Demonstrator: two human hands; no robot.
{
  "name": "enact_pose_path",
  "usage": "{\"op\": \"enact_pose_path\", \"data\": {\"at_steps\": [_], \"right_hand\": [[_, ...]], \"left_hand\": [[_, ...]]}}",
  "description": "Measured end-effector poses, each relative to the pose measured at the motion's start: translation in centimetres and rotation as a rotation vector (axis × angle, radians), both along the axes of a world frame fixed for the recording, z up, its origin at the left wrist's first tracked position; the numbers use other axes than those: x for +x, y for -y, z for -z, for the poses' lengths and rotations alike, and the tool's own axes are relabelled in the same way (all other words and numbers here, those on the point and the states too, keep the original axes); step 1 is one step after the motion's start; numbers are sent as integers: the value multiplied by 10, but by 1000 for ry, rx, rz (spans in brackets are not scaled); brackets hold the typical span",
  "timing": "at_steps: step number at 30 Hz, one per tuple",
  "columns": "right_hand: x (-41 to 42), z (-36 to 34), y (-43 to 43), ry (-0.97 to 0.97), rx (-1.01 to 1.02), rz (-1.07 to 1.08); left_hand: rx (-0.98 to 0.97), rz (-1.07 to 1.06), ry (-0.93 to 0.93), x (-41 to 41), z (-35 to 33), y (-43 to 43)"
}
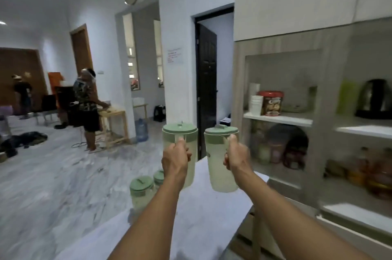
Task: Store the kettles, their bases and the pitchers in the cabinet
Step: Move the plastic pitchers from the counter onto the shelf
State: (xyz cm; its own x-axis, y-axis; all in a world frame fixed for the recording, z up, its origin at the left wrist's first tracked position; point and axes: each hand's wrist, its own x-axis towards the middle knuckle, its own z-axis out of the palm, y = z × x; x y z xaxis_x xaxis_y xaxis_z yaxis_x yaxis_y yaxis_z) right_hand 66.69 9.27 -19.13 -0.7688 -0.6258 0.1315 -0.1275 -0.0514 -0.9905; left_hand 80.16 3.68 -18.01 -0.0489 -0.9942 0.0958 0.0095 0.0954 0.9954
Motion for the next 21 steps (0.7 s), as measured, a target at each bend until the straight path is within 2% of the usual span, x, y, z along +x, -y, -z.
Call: {"op": "enact_pose_path", "data": {"at_steps": [11, 16, 21], "right_hand": [[-256, -12, -182, -41, -27, 444], [-381, -34, -253, -123, 35, 584], [-491, -58, -289, -132, -9, 646]], "left_hand": [[-91, 467, -19, -291, -15, -126], [-108, 519, 17, -426, -26, -181], [-113, 573, -6, -535, -52, -211]]}}
